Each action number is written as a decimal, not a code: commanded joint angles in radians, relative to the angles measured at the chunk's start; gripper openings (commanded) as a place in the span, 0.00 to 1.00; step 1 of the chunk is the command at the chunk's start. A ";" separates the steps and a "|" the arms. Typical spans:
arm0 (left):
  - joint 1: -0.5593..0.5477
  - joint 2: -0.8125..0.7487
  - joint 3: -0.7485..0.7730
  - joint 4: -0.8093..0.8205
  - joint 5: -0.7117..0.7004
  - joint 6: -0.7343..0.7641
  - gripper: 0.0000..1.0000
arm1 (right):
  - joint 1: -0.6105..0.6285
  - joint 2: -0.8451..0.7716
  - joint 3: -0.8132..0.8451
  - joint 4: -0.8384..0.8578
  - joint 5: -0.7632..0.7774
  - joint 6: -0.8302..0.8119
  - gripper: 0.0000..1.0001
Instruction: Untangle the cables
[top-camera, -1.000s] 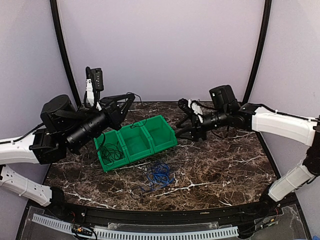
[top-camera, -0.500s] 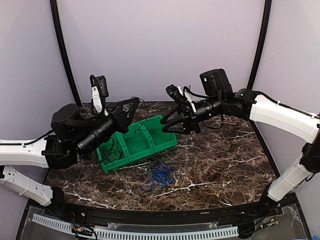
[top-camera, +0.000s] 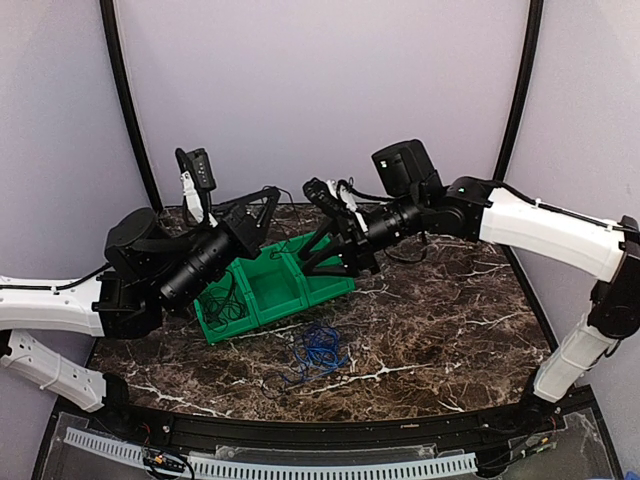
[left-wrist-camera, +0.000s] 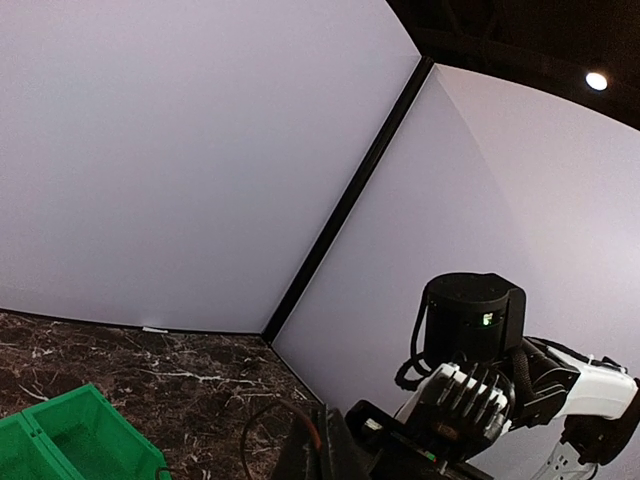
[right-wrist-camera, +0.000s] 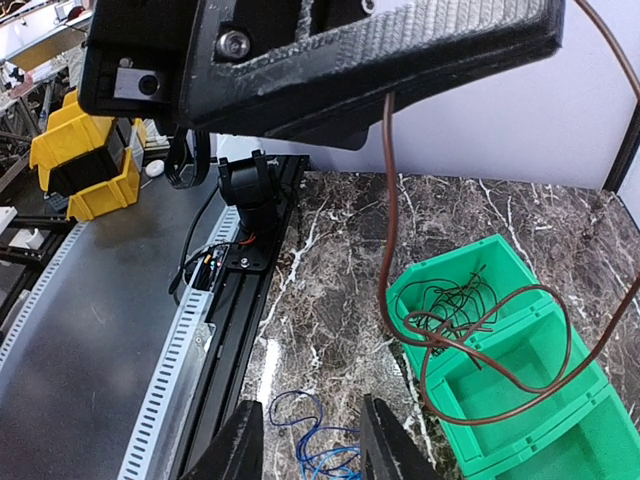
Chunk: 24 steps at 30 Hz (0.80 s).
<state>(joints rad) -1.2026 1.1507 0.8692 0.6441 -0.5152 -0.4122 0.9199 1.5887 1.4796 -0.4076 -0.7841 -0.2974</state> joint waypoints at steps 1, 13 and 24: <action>-0.002 0.006 0.016 0.058 0.000 -0.018 0.00 | 0.021 0.009 0.026 0.057 0.039 0.050 0.41; -0.002 0.036 0.032 0.092 0.044 -0.092 0.00 | 0.023 0.056 0.064 0.127 0.282 0.171 0.53; -0.002 0.058 0.028 0.133 0.048 -0.125 0.00 | 0.023 0.108 0.112 0.151 0.343 0.259 0.33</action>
<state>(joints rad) -1.2026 1.2118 0.8711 0.7288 -0.4713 -0.5224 0.9360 1.6978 1.5639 -0.3115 -0.4767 -0.0750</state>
